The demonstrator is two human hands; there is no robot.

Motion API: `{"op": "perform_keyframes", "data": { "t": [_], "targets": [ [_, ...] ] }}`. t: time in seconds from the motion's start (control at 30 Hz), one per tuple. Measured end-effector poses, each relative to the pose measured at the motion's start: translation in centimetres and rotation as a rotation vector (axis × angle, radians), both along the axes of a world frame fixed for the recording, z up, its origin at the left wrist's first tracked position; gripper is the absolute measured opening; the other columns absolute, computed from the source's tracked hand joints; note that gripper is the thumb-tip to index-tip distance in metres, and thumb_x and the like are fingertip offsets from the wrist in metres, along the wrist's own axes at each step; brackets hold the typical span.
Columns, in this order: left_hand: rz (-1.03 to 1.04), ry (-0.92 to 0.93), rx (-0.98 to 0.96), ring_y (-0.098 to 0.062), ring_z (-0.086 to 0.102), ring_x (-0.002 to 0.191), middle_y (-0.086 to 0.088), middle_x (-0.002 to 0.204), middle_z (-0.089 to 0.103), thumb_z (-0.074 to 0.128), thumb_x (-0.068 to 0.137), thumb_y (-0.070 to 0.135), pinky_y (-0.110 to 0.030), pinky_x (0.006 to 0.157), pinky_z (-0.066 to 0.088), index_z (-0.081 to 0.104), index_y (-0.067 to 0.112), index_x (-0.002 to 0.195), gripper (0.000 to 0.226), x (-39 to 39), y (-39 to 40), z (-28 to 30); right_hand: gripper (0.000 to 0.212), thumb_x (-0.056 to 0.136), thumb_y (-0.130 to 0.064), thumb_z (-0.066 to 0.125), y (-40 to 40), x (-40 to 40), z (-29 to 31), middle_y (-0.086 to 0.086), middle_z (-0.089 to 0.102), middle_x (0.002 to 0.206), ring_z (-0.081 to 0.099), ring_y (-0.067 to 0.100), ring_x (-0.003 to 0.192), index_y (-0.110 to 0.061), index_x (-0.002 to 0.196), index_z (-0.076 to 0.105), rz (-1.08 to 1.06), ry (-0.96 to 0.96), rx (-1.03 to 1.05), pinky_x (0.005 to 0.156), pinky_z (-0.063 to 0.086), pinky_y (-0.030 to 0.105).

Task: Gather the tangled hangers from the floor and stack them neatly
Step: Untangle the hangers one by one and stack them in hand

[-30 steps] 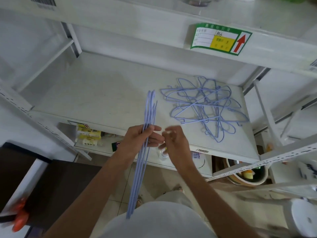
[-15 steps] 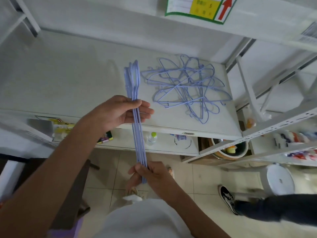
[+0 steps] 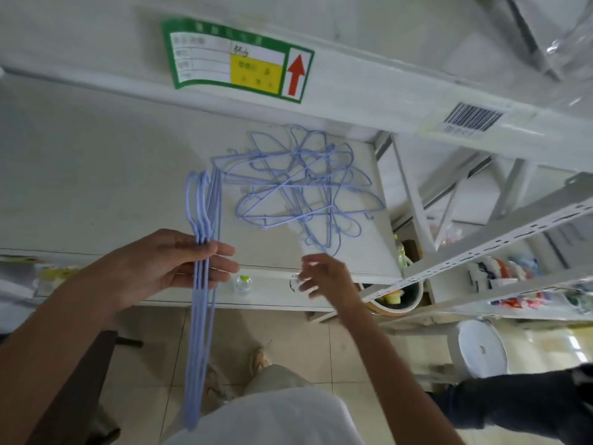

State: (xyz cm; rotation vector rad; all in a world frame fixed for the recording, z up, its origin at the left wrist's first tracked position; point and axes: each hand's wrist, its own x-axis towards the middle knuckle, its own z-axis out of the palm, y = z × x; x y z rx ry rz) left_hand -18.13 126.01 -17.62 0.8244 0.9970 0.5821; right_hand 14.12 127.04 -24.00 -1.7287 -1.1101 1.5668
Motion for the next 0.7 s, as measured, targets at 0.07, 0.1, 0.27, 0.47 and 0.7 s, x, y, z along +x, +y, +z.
{"op": "perform_keyframes", "data": {
  "t": [0.07,0.1,0.27,0.47,0.7],
  "targets": [
    [0.035,0.019,0.025,-0.034,0.074,0.112,-0.021,0.122,0.076,0.088,0.071,0.048,-0.033,0.086,0.063,0.079,0.014,0.118,0.059,0.3,-0.6,0.4,0.015,0.099,-0.001,0.059,4.5,3.2,-0.4,0.017,0.070,0.083,0.067,0.021,0.056,-0.008,0.110,0.066,-0.016,-0.225,0.076,0.049,0.048,0.024],
    [0.060,0.030,0.033,-0.034,0.075,0.112,-0.020,0.122,0.076,0.092,0.065,0.054,-0.033,0.085,0.063,0.078,0.015,0.119,0.068,0.4,-0.9,0.6,0.014,0.098,-0.008,0.062,6.6,4.8,-0.7,0.017,0.074,0.090,0.071,0.024,0.066,-0.009,0.111,0.068,-0.013,-0.386,0.135,0.057,0.056,0.030],
    [0.184,0.070,-0.005,-0.035,0.075,0.110,-0.019,0.121,0.077,0.092,0.062,0.058,-0.033,0.081,0.064,0.079,0.019,0.118,0.070,1.4,-2.4,0.0,0.027,0.098,-0.022,0.063,14.5,9.4,-2.1,0.011,0.066,0.126,0.066,0.028,0.115,-0.016,0.124,0.065,0.146,-0.852,0.270,0.098,0.053,0.040],
    [0.381,0.118,-0.003,-0.033,0.077,0.105,-0.018,0.119,0.077,0.093,0.056,0.065,-0.031,0.076,0.065,0.080,0.023,0.117,0.075,4.1,-3.9,-2.3,0.045,0.095,-0.032,0.066,19.7,9.9,-4.5,0.006,0.074,0.112,0.067,0.031,0.113,-0.029,0.137,0.050,0.442,-0.944,0.322,0.093,0.055,0.047],
    [0.517,0.124,0.111,-0.035,0.076,0.107,-0.018,0.119,0.077,0.084,0.070,0.065,-0.031,0.080,0.064,0.077,0.021,0.121,0.068,5.8,-5.1,-1.8,0.059,0.097,-0.015,0.059,20.6,10.5,-3.1,0.016,0.074,0.106,0.068,0.040,0.101,-0.038,0.150,0.046,0.609,-0.988,0.634,0.082,0.055,0.046]
  ]
}}
